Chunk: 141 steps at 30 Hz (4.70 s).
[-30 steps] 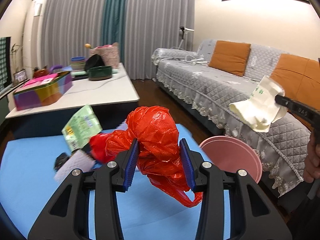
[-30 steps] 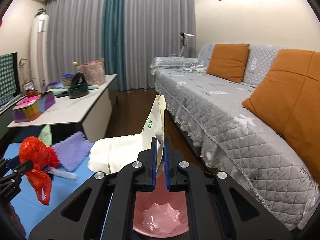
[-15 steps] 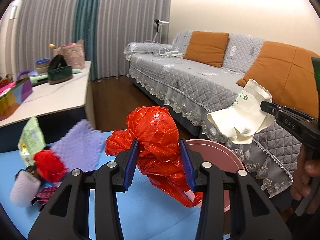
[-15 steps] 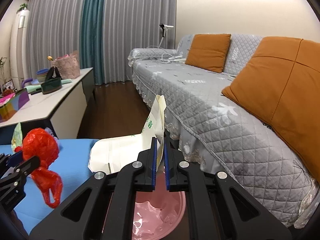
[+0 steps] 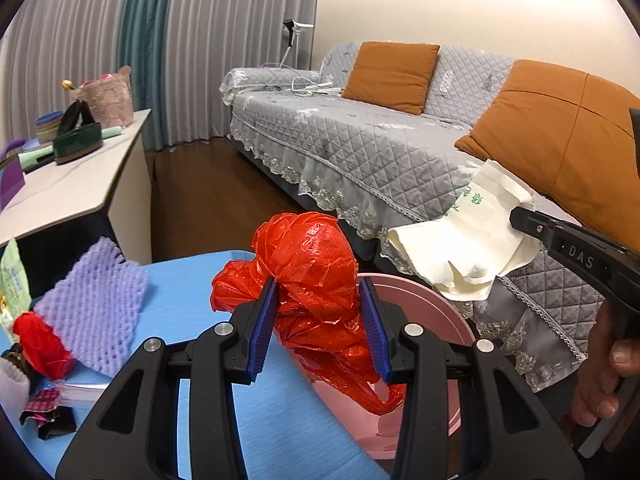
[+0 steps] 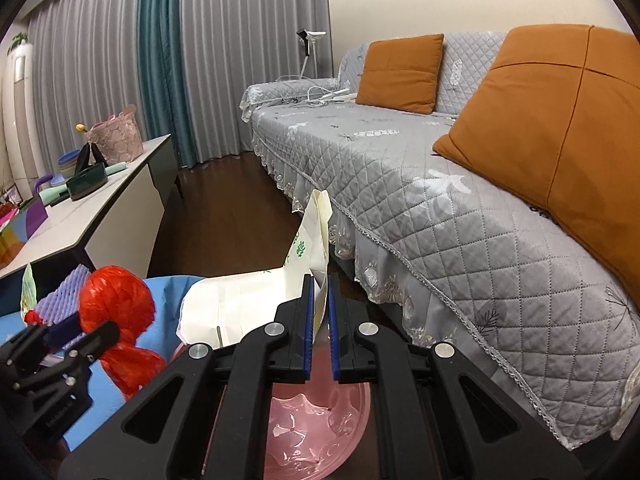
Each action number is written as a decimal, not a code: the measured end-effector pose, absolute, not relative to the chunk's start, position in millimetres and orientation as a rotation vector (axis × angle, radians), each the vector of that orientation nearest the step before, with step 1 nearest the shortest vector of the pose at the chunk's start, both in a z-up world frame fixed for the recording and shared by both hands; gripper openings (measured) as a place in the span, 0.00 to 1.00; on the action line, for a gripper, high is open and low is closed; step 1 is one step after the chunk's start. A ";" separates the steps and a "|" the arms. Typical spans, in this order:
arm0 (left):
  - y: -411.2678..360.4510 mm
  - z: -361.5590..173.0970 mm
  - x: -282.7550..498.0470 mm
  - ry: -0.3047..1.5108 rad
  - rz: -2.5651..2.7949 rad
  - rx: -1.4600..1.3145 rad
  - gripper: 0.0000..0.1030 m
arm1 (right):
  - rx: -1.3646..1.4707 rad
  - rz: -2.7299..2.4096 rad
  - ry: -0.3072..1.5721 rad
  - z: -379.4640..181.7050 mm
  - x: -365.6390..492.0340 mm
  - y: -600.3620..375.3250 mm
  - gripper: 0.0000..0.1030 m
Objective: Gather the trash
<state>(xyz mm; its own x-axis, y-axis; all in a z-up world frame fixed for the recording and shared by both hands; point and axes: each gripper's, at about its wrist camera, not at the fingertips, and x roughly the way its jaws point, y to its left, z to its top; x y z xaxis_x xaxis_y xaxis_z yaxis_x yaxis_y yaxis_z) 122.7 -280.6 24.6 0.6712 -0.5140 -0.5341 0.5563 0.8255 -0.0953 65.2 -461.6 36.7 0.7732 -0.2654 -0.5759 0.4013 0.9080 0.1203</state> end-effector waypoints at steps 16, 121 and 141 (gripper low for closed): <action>-270.7 23.9 117.7 0.613 -0.642 0.065 0.58 | 0.235 -0.392 0.573 40.3 64.7 -459.1 0.53; 15.7 23.5 89.0 0.589 -0.141 -0.116 0.12 | 0.097 0.351 0.682 31.8 91.5 -212.0 0.00; 35.4 18.8 109.4 0.604 -0.136 -0.201 0.12 | -0.098 0.337 0.826 -19.9 145.9 -173.6 0.49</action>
<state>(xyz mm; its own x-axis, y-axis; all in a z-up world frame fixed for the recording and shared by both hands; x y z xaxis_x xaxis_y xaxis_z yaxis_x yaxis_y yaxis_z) 109.4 35.4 18.8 0.8151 -0.1857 -0.5488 0.0684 0.9715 -0.2270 145.9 -173.6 -19.9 0.6278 0.2556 -0.7352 -0.3312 0.9425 0.0447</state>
